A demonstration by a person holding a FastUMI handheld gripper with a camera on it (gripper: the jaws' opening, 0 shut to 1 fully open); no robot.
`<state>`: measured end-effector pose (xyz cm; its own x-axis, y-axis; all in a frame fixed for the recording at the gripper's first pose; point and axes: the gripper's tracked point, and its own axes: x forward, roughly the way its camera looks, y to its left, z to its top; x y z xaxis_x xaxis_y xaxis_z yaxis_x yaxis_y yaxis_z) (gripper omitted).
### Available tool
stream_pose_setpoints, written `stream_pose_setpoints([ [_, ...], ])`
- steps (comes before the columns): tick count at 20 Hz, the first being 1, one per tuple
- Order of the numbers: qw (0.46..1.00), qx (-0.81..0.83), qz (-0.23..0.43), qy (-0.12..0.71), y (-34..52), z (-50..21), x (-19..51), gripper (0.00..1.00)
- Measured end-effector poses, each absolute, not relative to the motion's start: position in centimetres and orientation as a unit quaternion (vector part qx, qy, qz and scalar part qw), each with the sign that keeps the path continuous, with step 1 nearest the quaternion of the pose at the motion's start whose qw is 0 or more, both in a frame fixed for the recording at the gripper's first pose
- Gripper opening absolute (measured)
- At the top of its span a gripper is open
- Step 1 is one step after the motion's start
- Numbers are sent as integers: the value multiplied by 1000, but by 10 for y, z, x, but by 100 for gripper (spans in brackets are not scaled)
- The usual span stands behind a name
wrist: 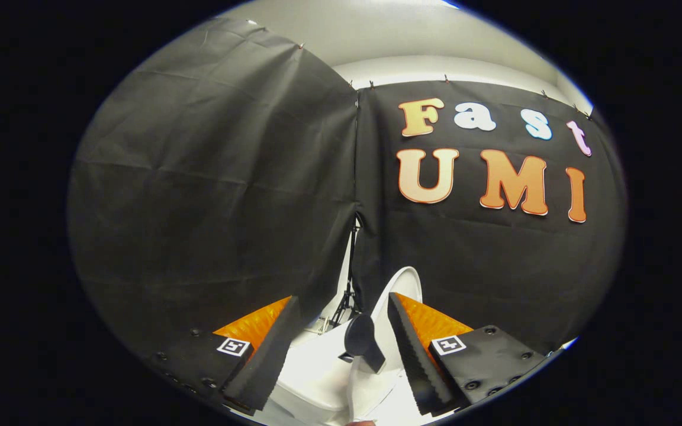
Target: Open the toilet lid.
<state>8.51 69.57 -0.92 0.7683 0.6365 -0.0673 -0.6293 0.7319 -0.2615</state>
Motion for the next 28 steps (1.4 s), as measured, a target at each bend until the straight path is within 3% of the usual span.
stream_pose_setpoints([
  [5, 938, -118, 326, -17, 623, 40, 108, 96],
  [12, 960, -105, 256, -44, 471, 100, 145, 96],
  [19, 973, -112, 193, -62, 319, 112, 146, 96],
  [28, 986, -82, 139, -49, 187, 81, 137, 96],
])
